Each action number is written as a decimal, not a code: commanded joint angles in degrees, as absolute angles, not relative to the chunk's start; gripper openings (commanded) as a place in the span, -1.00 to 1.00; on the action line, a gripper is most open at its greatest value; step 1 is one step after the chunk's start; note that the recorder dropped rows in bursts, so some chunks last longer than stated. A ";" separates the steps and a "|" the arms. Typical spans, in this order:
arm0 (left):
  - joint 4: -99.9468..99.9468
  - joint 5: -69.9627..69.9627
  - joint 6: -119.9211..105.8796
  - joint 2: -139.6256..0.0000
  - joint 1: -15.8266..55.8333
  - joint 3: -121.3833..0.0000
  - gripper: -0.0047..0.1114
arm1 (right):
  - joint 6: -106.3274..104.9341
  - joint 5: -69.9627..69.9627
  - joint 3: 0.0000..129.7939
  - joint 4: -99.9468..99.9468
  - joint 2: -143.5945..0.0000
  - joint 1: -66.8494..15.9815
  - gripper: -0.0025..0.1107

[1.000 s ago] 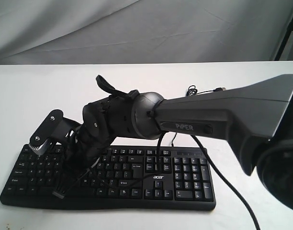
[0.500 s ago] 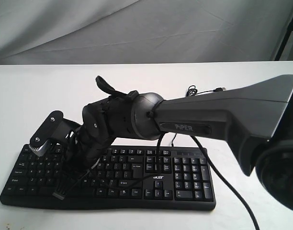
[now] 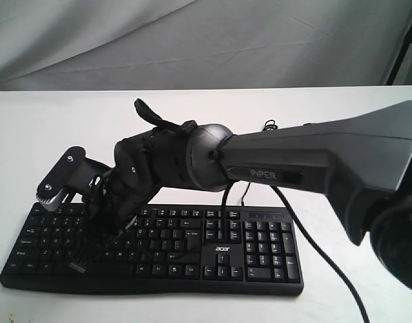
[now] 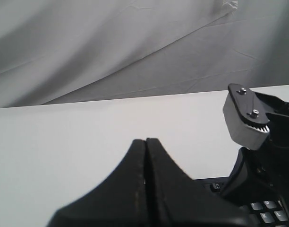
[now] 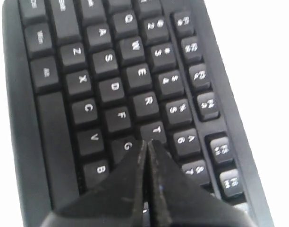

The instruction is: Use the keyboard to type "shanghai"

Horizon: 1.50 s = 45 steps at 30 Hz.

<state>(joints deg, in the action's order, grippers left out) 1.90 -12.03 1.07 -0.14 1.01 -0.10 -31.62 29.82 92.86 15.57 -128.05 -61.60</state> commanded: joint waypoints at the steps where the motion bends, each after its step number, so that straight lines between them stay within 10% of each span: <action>1: 1.63 -11.36 1.49 0.00 0.87 0.00 -0.92 | -32.58 29.36 95.93 14.97 -128.28 -61.76 -0.96; 45: 1.63 -11.36 1.49 0.00 0.87 0.00 -0.92 | -37.25 28.94 110.13 23.52 -138.09 -65.22 -0.96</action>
